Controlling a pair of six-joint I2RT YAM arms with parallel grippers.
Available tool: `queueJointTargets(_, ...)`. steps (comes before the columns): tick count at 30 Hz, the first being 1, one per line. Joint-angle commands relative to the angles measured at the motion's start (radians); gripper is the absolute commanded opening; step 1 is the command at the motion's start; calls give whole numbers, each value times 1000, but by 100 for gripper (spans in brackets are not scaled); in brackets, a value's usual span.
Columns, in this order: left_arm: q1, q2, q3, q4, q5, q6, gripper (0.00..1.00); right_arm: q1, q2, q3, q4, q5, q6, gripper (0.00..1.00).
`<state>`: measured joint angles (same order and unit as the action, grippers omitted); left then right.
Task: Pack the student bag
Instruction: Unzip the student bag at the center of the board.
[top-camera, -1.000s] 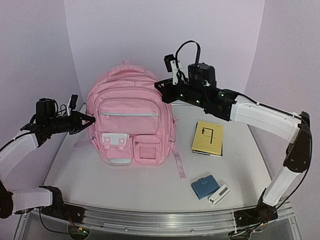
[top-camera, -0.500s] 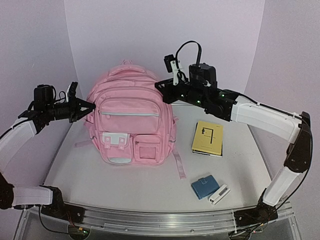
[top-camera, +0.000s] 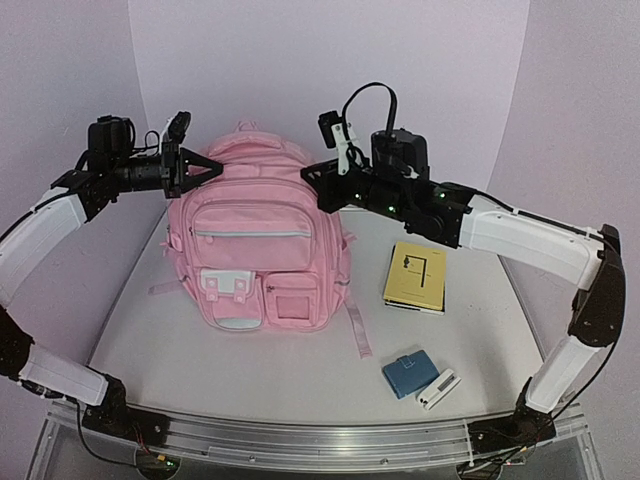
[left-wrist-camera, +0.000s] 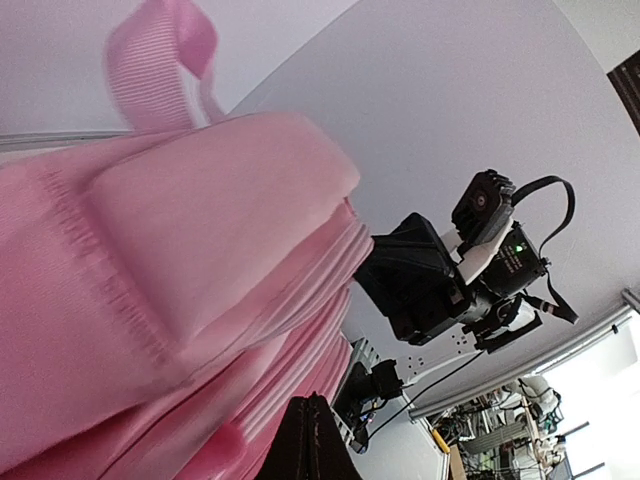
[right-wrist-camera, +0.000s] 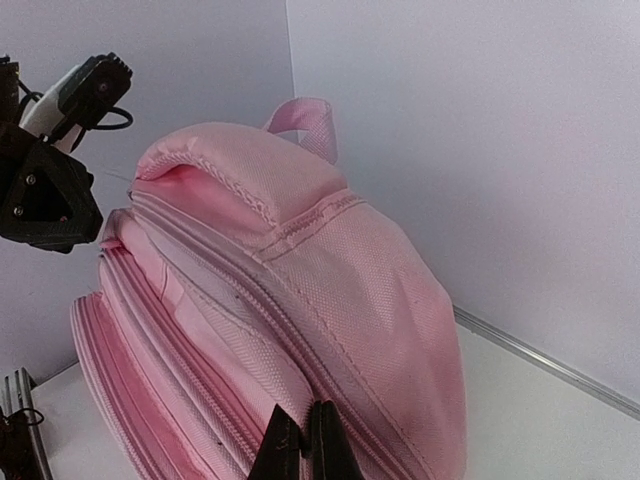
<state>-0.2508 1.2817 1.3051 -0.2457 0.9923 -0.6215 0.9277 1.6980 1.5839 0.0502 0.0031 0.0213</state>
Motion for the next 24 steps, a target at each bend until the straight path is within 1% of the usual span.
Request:
queueJointTargets(1,-108,68,119,-24,-34,46,0,21,13,58,53,-3,-13,0)
queueJointTargets(6,-215,128,185,-99,-83,105,0,22,22,60,54,15,-11,0)
queueJointTargets(8,-230,111,191,-134,-117,155,0,23,20,62,55,27,4,1)
queueJointTargets(9,-232,91,185,-143,-149,179,2,23,17,63,55,34,15,2)
queueJointTargets(11,-232,44,174,-176,-240,230,13,22,5,60,55,47,34,6)
queueJointTargets(14,-231,-17,173,-264,-344,314,27,22,-21,50,55,78,56,24)
queueJointTargets(16,-225,-54,164,-309,-413,354,34,22,-37,45,53,84,70,27)
queueJointTargets(17,-223,-69,159,-328,-445,370,37,23,-42,44,53,84,75,31)
queueJointTargets(18,-217,-82,154,-346,-485,381,40,22,-47,45,53,83,86,39)
queueJointTargets(19,-211,-97,150,-360,-517,393,43,22,-52,45,52,79,95,41)
queueJointTargets(22,-200,-152,128,-374,-606,420,52,22,-66,47,52,66,119,43)
queueJointTargets(23,-194,-170,120,-373,-629,426,54,23,-71,49,52,65,124,47)
queueJointTargets(24,-189,-185,110,-374,-652,432,58,24,-75,50,51,67,126,54)
